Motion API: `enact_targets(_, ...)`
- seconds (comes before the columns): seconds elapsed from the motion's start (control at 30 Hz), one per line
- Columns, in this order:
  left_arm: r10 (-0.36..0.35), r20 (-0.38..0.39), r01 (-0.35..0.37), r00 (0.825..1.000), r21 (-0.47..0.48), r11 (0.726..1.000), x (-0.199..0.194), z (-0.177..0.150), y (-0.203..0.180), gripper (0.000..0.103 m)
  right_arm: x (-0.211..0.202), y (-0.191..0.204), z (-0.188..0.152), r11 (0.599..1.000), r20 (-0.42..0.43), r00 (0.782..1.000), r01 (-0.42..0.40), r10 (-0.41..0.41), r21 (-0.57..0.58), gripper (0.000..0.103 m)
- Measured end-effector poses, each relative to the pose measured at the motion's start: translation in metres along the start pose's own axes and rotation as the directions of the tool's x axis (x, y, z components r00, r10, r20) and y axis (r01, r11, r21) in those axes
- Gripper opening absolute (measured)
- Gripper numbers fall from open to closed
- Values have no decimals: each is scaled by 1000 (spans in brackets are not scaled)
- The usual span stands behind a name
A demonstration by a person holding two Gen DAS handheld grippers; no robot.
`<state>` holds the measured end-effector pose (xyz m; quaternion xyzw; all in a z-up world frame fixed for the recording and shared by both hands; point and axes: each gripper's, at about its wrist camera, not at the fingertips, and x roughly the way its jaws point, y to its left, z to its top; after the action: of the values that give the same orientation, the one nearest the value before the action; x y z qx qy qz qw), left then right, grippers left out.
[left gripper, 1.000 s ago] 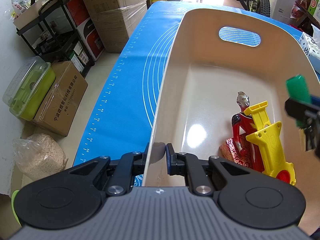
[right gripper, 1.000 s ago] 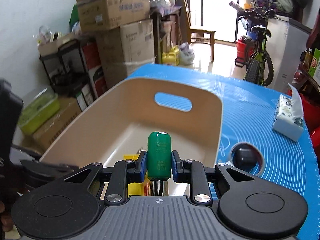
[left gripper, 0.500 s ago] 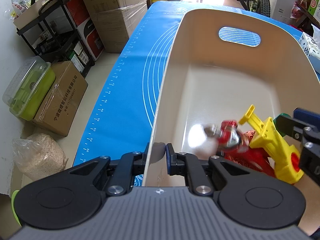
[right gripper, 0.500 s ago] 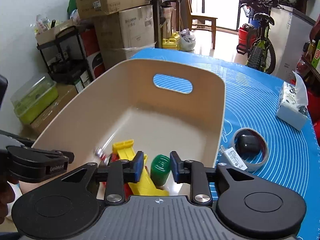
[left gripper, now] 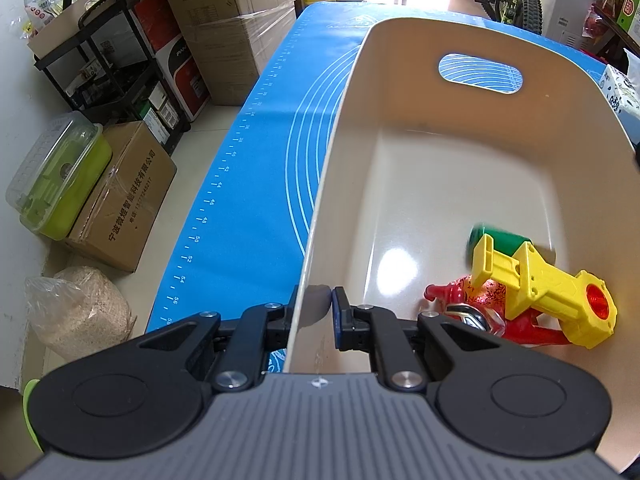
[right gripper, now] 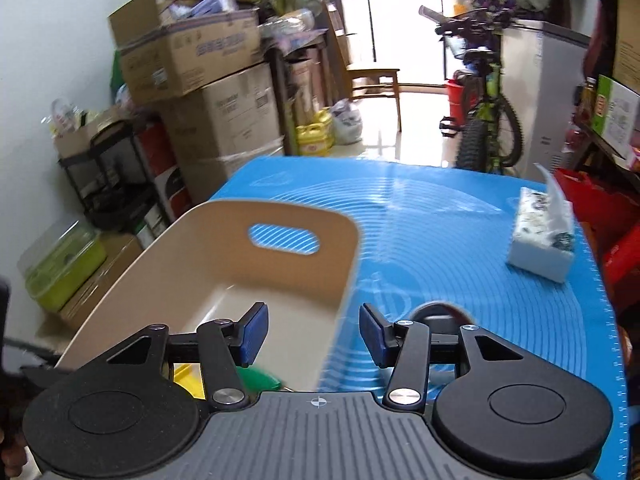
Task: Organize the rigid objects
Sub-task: 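Grasp the white USB charger with the right tool and lift it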
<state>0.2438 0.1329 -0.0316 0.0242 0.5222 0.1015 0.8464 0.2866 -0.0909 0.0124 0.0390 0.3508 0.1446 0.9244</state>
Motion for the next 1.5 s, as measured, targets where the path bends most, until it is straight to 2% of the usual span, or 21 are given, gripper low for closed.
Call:
enact_targets(0.17,2,0,-2,1000,1,1000,0,-1,0,16,9,-27,1,998,17,998,58,-58,28,64)
enact_targets(0.37,6,0,-6,1000,1,1000,-1,-2,0,16,37,-44,-14,995,-49,994,98,-97,13,64)
enact_targets(0.63,5,0,-5,1000,1,1000,-1,-1,1,16,66,-53,-33,997,-148,986,72,-73,-17,63)
enact_targets(0.87,5,0,-5,1000,1,1000,-1,-1,1,16,78,-46,-44,996,-183,981,45,-58,-72,50)
enact_targets(1.0,5,0,-5,1000,0,1000,-1,-1,1,16,82,-44,-46,996,-189,981,37,-53,-86,49)
enact_targets(1.07,6,0,-6,1000,1,1000,-1,-1,1,16,85,-43,-47,995,-194,980,32,-50,-93,42)
enact_targets(1.23,6,0,-6,1000,3,1000,0,-2,1,16,96,-36,-52,990,-198,978,43,-69,-131,41)
enact_targets(1.33,7,0,-7,1000,3,1000,0,-2,1,16,101,-33,-55,986,-200,976,55,-87,-160,37)
enact_targets(1.37,7,0,-7,1000,3,1000,0,-2,1,16,101,-33,-55,986,-209,975,49,-82,-159,32)
enact_targets(1.5,7,0,-7,1000,3,1000,0,-2,1,16,96,-33,-53,990,-206,975,55,-81,-131,32)
